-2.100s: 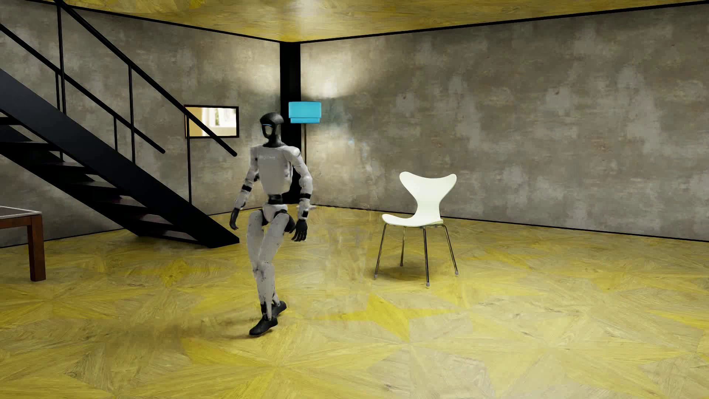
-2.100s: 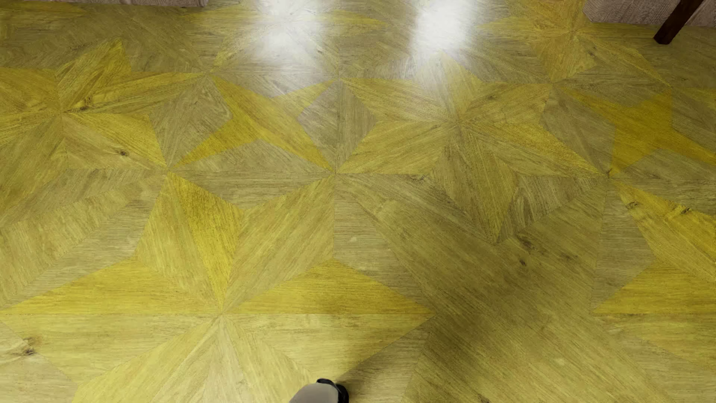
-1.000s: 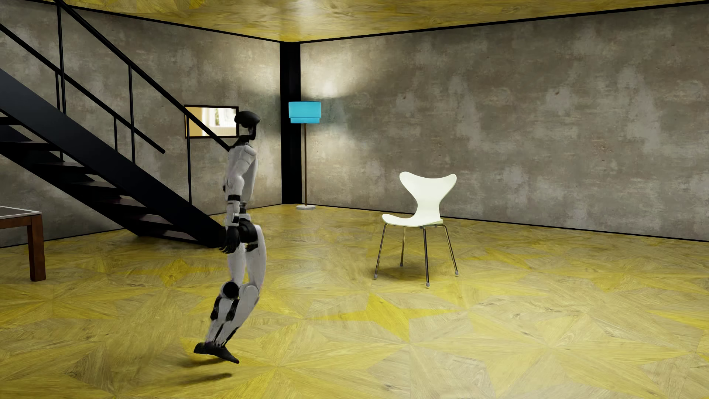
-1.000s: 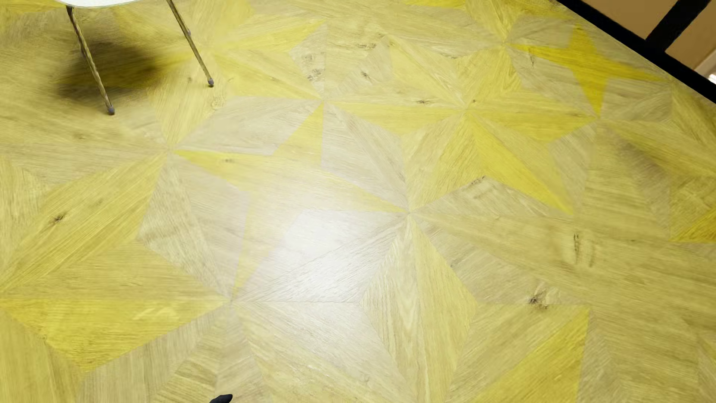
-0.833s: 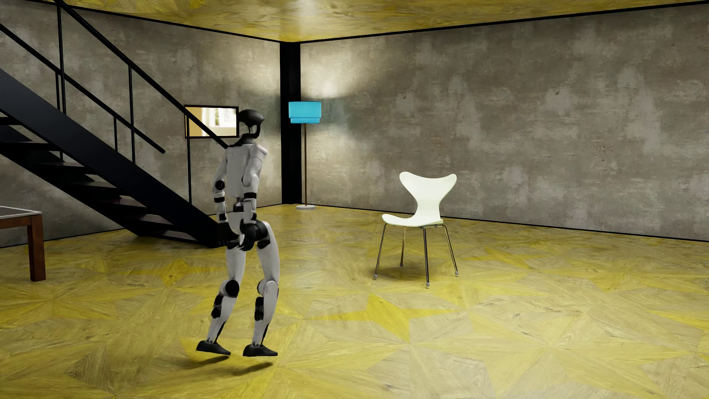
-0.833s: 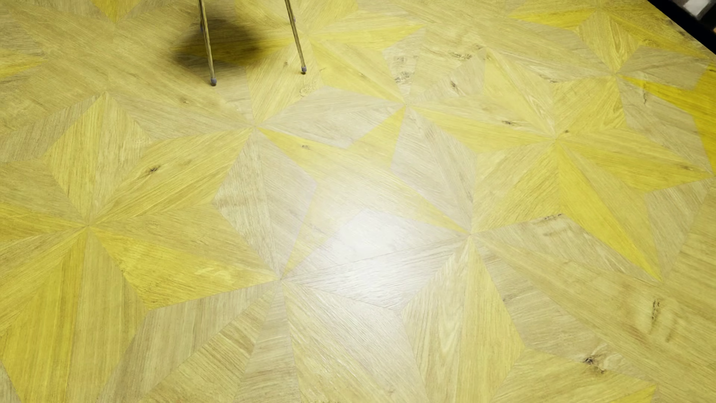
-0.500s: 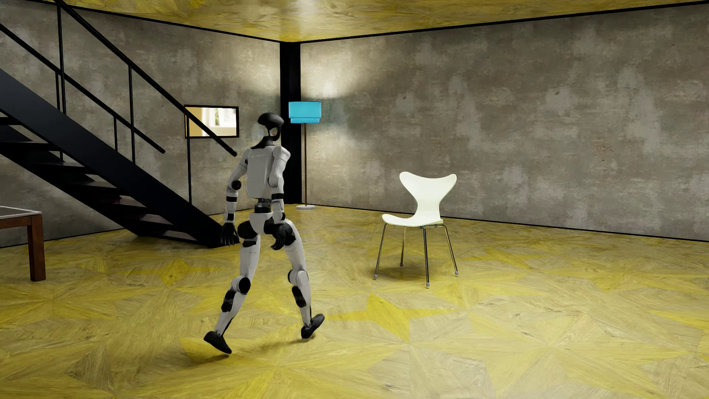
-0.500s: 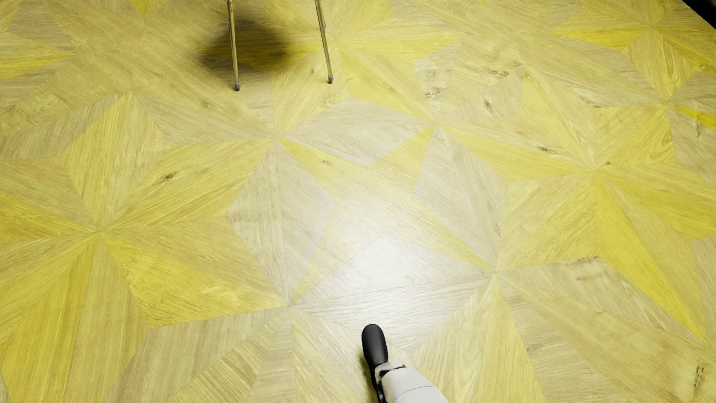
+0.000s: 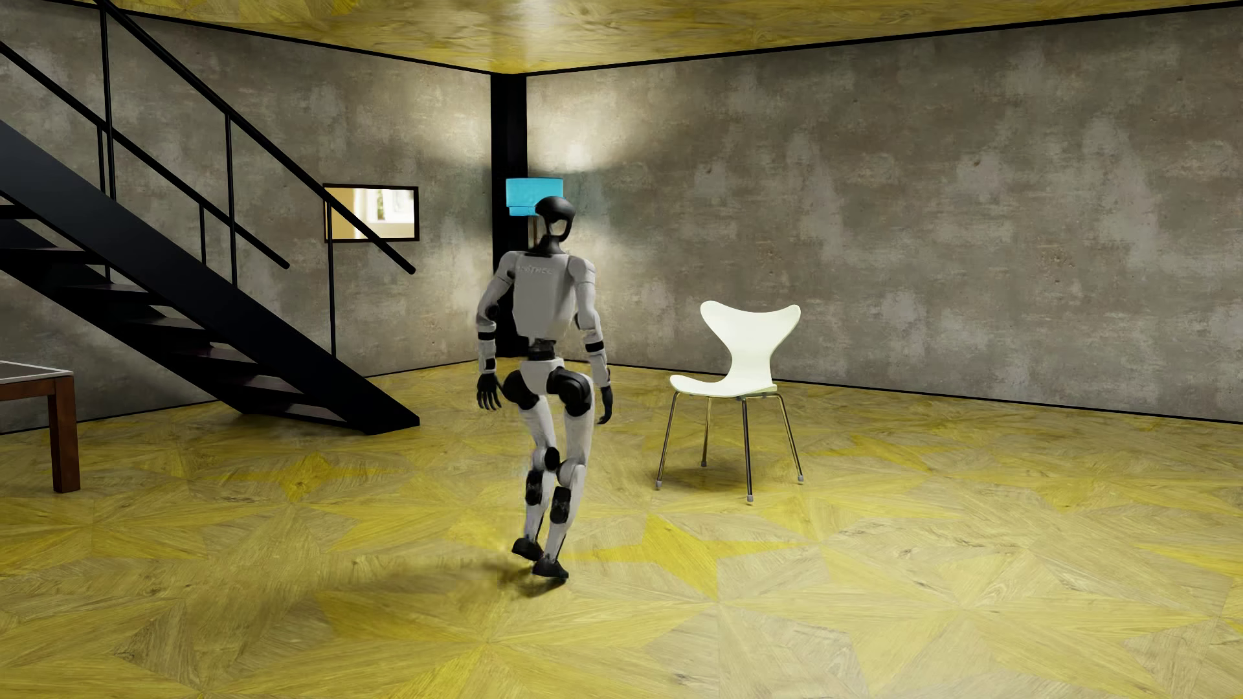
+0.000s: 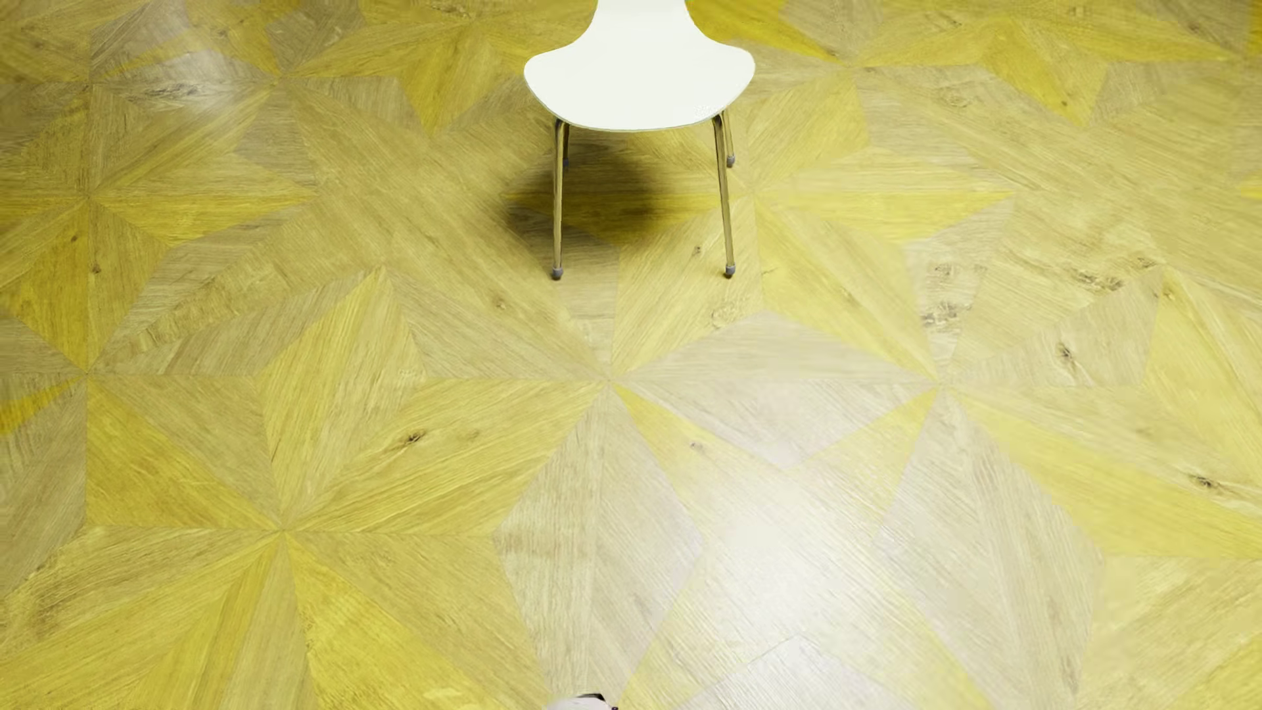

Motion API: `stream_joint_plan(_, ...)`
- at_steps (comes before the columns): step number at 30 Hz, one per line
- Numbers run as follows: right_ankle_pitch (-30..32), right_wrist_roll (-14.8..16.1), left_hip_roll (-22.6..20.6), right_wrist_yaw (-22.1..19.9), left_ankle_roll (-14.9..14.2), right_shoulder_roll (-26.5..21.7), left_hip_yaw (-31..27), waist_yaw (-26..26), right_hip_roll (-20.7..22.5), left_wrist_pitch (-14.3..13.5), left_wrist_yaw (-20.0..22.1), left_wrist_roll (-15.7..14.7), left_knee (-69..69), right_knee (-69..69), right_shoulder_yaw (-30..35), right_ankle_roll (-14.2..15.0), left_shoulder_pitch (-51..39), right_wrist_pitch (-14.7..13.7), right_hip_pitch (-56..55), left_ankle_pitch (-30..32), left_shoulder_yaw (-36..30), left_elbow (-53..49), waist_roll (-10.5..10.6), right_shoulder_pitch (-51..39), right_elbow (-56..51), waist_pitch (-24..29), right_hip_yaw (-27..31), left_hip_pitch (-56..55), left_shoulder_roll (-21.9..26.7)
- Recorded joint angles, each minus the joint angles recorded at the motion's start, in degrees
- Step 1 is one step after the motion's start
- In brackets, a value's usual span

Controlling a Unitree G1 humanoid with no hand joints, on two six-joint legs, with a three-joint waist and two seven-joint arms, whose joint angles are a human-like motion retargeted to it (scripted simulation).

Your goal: Go to chair

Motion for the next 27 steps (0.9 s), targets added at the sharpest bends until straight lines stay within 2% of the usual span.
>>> stream_joint_plan(1, -0.17, 0.00, 0.29, 0.00, 0.00, -0.03, 0.00, 1.79, 0.36, 0.00, 0.00, 0.00, -10.43, -1.68, 0.56, 0.00, 0.74, 0.00, 4.13, -0.31, 0.68, 0.62, -0.52, 0.60, 0.37, 0.32, 0.00, -0.37, 0.02)
stream_joint_plan(3, -1.83, 0.00, 1.29, 0.00, 0.00, -0.35, 0.00, 4.93, 1.06, 0.00, 0.00, 0.00, -29.94, -4.68, 1.86, 0.00, 2.84, 0.00, 13.15, -10.06, 1.92, 1.99, -1.11, 1.92, 0.85, 0.94, 0.00, 2.54, 0.01)
stream_joint_plan(4, -3.00, 0.00, 2.30, 0.00, 0.00, -0.58, 0.00, 6.51, 1.50, 0.00, 0.00, 0.00, -32.97, -5.65, 2.30, 0.00, 3.95, 0.00, 17.10, -16.43, 2.46, 2.46, -0.99, 2.49, 0.98, 0.91, 0.00, 3.96, 0.04)
stream_joint_plan(5, -4.13, 0.00, 3.52, 0.00, 0.00, -0.75, 0.00, 8.17, 1.78, 0.00, 0.00, 0.00, -35.01, -6.04, 2.31, 0.00, 4.90, 0.00, 20.11, -19.76, 2.98, 2.83, -0.71, 2.92, 1.07, 0.61, 0.00, 4.27, 0.08)
stream_joint_plan(6, -5.16, 0.00, 4.57, 0.00, 0.00, -0.74, 0.00, 9.81, 1.76, 0.00, 0.00, 0.00, -32.56, -5.65, 1.82, 0.00, 5.65, 0.00, 22.41, -20.58, 3.58, 3.43, -0.48, 3.37, 1.25, 0.41, 0.00, 3.63, -0.03)
stream_joint_plan(7, -5.54, 0.00, 5.08, 0.00, 0.00, -0.55, 0.00, 11.29, 1.30, 0.00, 0.00, 0.00, -33.43, -4.72, 1.11, 0.00, 6.17, 0.00, 23.85, -16.32, 4.26, 4.20, -0.59, 3.69, 1.55, 0.07, 0.00, 2.19, -0.20)
stream_joint_plan(9, -2.02, 0.00, 3.09, 0.00, 0.00, 0.65, 0.00, 11.92, -0.47, 0.00, 0.00, 0.00, -28.52, -2.24, 0.27, 0.00, 5.82, 0.00, 24.38, 4.95, 5.12, 7.86, -2.87, 3.37, 3.15, -0.94, 0.00, -1.86, -1.01)
stream_joint_plan(10, 3.03, 0.00, 1.06, 0.00, 0.00, 1.66, 0.00, 10.71, -1.71, 0.00, 0.00, 0.00, -25.56, 0.06, 0.11, 0.00, 4.84, 0.00, 24.18, 11.21, 4.28, 10.11, -4.72, 3.11, 4.39, -1.04, 0.00, -2.81, -1.23)
stream_joint_plan(11, 10.21, 0.00, -0.44, 0.00, 0.00, 2.62, 0.00, 9.30, -2.85, 0.00, 0.00, 0.00, -23.22, 3.68, 0.69, 0.00, 3.70, 0.00, 23.23, 12.43, 2.81, 11.23, -6.16, 3.12, 5.59, -1.12, 0.00, -2.68, -1.18)
stream_joint_plan(12, 16.98, 0.00, -1.07, 0.00, 0.00, 3.36, 0.00, 8.31, -3.95, 0.00, 0.00, 0.00, -22.10, 8.21, 2.13, 0.00, 2.69, 0.00, 20.94, 10.82, 1.87, 10.50, -7.12, 3.29, 6.51, -1.54, 0.00, -1.87, -0.86)
stream_joint_plan(13, 19.37, 0.00, -1.28, 0.00, 0.00, 3.94, 0.00, 7.92, -5.03, 0.00, 0.00, 0.00, -22.16, 12.62, 3.63, 0.00, 1.86, 0.00, 17.63, 8.44, 2.17, 7.92, -7.92, 3.47, 6.95, -2.17, 0.00, -0.61, -0.26)
stream_joint_plan(15, 11.21, 0.00, -2.07, 0.00, 0.00, 4.84, 0.00, 7.93, -6.37, 0.00, 0.00, 0.00, -23.76, 17.89, 4.90, 0.00, 0.14, 0.00, 11.29, 4.86, 5.29, 0.17, -8.92, 3.59, 6.93, -2.58, 0.00, 3.39, 1.05)
stream_joint_plan(17, 3.88, 0.00, -2.58, 0.00, 0.00, 4.81, 0.00, 7.00, -5.76, 0.00, 0.00, 0.00, -25.09, 16.66, 4.39, 0.00, -2.19, 0.00, 6.90, 2.93, 8.80, -7.00, -7.75, 3.12, 6.23, -2.21, 0.00, 7.51, 1.49)
stream_joint_plan(20, -1.34, 0.00, -2.45, 0.00, 0.00, 4.11, 0.00, 4.50, -4.83, 0.00, 0.00, 0.00, -27.23, 8.35, 3.06, 0.00, -4.91, 0.00, 2.75, -0.68, 12.12, -15.22, -6.47, 1.78, 3.94, -1.67, 0.00, 13.12, 2.67)
stream_joint_plan(23, -3.52, 0.00, -1.95, 0.00, 0.00, 3.59, 0.00, 3.00, -4.50, 0.00, 0.00, 0.00, -29.06, -2.28, 1.24, 0.00, -6.45, 0.00, 1.35, -3.89, 12.91, -16.74, -5.60, 1.52, 1.74, -1.59, 0.00, 17.35, 3.52)
stream_joint_plan(24, -2.53, 0.00, -1.83, 0.00, 0.00, 3.49, 0.00, 2.79, -4.56, 0.00, 0.00, 0.00, -29.37, -4.50, 1.20, 0.00, -6.67, 0.00, 1.07, -4.71, 12.51, -14.91, -5.46, 1.52, 1.15, -1.60, 0.00, 18.32, 3.43)
stream_joint_plan(27, 7.23, 0.00, -1.52, 0.00, 0.00, 4.06, 0.00, 3.50, -4.98, 0.00, 0.00, 0.00, -30.92, -5.78, 1.02, 0.00, -4.15, 0.00, 1.25, -7.46, 10.58, -7.12, -6.03, 2.18, 0.07, -1.56, 0.00, 22.07, 2.64)
